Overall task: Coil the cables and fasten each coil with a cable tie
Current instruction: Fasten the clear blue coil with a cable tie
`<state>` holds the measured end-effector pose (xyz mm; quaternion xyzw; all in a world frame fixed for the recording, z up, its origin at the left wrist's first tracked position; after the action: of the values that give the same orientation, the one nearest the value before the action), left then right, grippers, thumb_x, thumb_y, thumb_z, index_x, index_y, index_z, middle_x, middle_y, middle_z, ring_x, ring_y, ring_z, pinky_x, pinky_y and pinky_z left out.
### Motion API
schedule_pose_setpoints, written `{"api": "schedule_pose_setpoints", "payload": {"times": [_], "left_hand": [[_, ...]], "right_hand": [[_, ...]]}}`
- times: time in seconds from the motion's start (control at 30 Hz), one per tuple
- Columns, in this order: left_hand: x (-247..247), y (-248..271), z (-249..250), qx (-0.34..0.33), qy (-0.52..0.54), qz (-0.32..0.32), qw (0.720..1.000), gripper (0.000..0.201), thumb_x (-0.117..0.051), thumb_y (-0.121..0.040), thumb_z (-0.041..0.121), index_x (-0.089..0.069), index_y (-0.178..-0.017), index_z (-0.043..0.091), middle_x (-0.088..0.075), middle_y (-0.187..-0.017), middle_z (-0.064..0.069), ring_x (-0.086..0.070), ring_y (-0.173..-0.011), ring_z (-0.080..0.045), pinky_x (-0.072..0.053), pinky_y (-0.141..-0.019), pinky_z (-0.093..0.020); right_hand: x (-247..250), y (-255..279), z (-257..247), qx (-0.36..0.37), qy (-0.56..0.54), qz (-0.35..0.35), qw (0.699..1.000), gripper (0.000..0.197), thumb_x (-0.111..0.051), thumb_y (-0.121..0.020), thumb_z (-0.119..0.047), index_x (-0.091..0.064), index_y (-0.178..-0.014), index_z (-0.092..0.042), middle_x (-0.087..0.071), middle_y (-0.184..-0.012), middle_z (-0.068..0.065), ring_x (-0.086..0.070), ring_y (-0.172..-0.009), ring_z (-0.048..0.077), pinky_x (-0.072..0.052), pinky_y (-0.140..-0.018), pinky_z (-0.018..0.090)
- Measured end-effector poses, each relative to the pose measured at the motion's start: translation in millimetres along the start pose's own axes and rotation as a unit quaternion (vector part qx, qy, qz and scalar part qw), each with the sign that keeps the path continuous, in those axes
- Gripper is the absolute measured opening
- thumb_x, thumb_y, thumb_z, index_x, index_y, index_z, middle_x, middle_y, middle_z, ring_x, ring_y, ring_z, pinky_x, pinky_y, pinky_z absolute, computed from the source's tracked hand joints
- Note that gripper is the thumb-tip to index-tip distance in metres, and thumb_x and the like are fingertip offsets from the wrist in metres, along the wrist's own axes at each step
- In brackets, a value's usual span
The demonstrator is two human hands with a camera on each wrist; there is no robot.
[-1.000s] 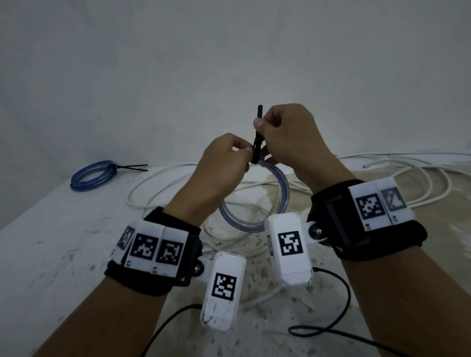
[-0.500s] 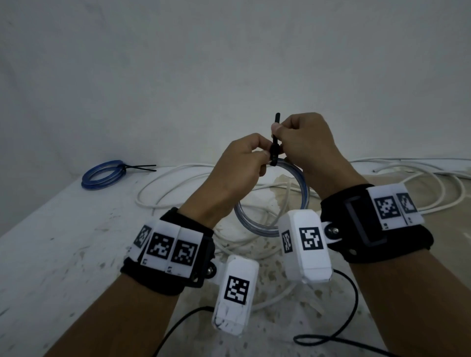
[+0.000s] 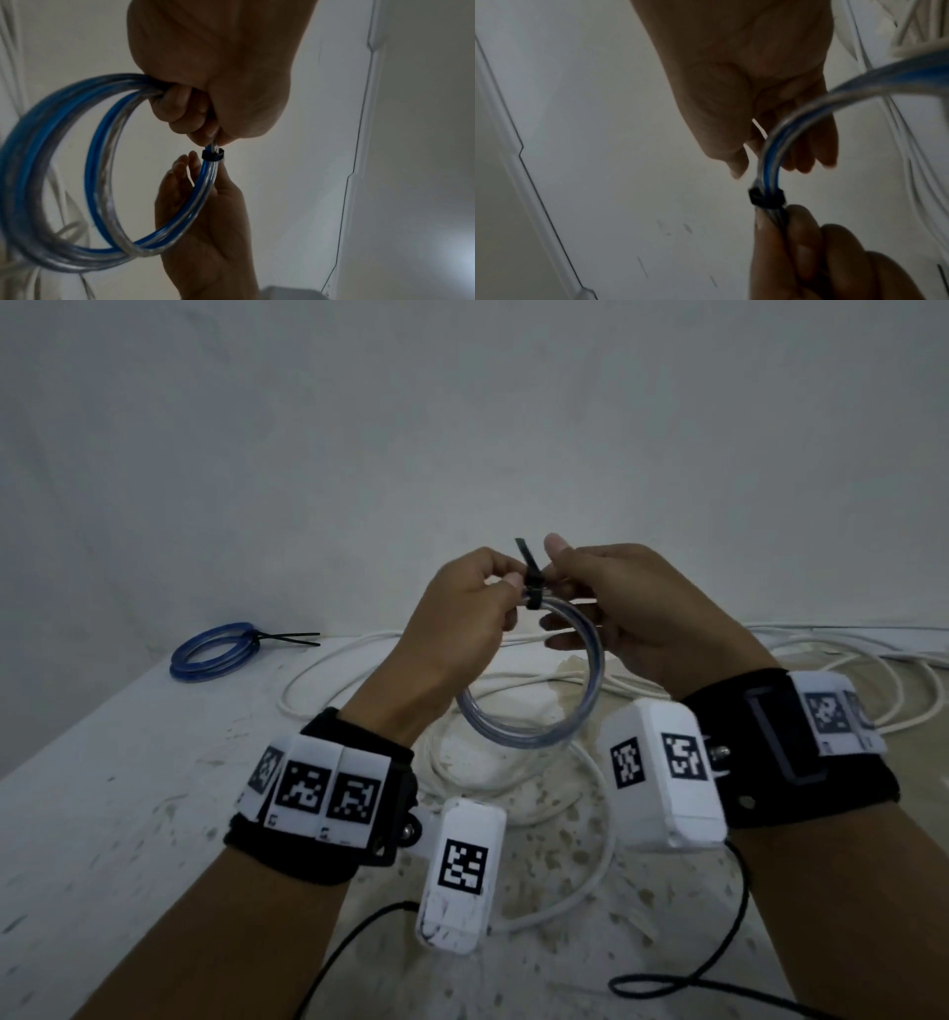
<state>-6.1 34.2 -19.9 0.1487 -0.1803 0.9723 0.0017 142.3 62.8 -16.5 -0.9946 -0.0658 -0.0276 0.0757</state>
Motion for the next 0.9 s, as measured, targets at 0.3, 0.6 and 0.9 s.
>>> {"api": "schedule_pose_setpoints", "payload": {"times": [0.3,0.6,0.9], "left_hand": [[8.9,-6.1,-8.5,-0.005,-0.054,0.053,0.997,0.02,-0.042,-0.1,0.015,-0.06,-0.104,0.008,-0.049,-0.062,0.003,-0.036,-0.04,-0.002,-0.026,-0.042,-0.018],[4.8,-5.8,-10.3,0.0,-0.052,0.041,0.998,0.02,-0.042,-0.1,0.014,-0.061,-0.098,0.009,-0.046,-0.057,0.006,-0.034,-0.038,-0.002,-0.025,-0.042,-0.019],[-1.0,-1.3,-6.9,-0.021,-0.059,0.011,0.998,0.021,-0.042,-0.101,0.01,-0.063,-0.098,0.007,-0.048,-0.053,0.012,-0.043,-0.038,0.001,-0.029,-0.041,-0.01]], "right_hand": [[-6.8,1.3,0.3,0.026,-0.011,-0.082,0.996,0.008,-0.072,-0.086,-0.014,-0.068,-0.081,-0.008,-0.072,-0.085,0.012,-0.069,-0.073,0.017,-0.06,-0.068,0.033],[-4.9,-0.1,3.7,0.02,0.018,-0.095,0.995,0.015,-0.074,-0.084,-0.017,-0.067,-0.081,-0.004,-0.07,-0.074,0.008,-0.069,-0.071,0.017,-0.06,-0.071,0.038],[-9.0,4.4,-1.6,-0.017,0.016,-0.065,0.998,0.038,-0.062,-0.094,-0.039,-0.071,-0.098,-0.002,-0.074,-0.092,0.01,-0.074,-0.084,0.024,-0.061,-0.069,0.039]]}}
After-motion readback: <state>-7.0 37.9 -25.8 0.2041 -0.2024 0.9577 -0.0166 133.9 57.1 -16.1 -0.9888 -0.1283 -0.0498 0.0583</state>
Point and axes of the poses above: each hand's wrist, its own y-axis away from the middle knuckle, its own x-axis out of the back of the hand, z = x × y, the point moved 1 cm from there along -y, towards the middle knuckle
